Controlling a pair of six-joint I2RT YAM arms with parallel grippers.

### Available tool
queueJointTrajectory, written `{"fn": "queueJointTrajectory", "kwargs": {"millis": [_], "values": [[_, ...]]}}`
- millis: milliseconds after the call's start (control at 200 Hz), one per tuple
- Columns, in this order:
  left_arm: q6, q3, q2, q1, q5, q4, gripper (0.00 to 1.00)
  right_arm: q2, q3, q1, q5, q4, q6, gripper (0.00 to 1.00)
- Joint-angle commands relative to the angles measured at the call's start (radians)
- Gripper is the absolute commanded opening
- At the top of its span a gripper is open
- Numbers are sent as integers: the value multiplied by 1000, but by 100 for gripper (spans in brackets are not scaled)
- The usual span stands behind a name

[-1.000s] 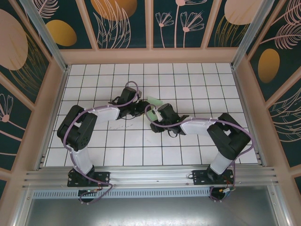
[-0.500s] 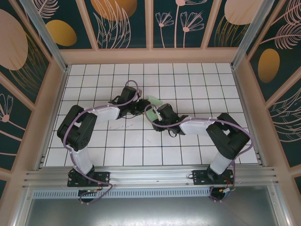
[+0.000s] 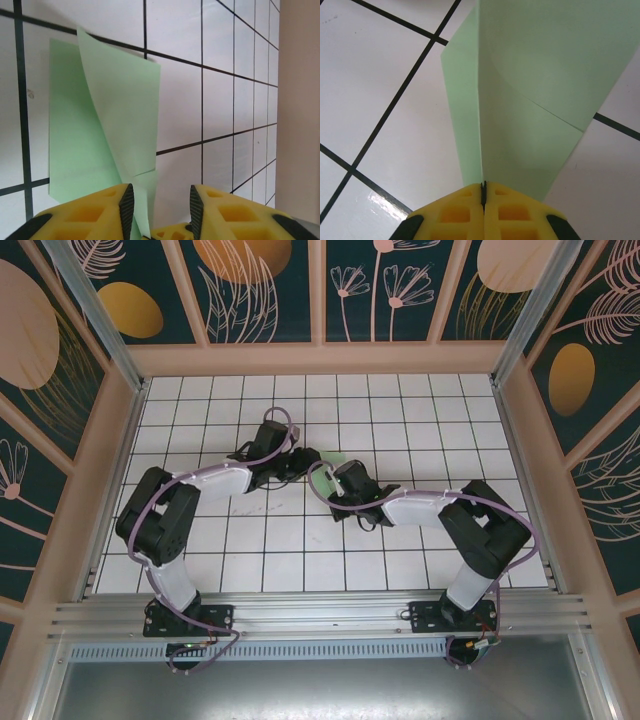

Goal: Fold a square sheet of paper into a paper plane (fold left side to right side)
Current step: Fourth fold the wing at the center of the table.

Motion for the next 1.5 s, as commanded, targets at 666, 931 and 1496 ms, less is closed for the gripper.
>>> {"fn": "queueJointTrajectory", "kwargs": {"millis": [666, 931, 1496], "values": [[14, -28, 40, -20, 2, 0, 33, -62, -130, -202, -495, 166, 134, 0], [5, 23, 103, -39, 2, 2, 35, -44, -148, -220, -522, 189, 149, 0], [0, 78, 184, -56, 1, -27, 38, -10, -167, -231, -543, 222, 165, 0]]}}
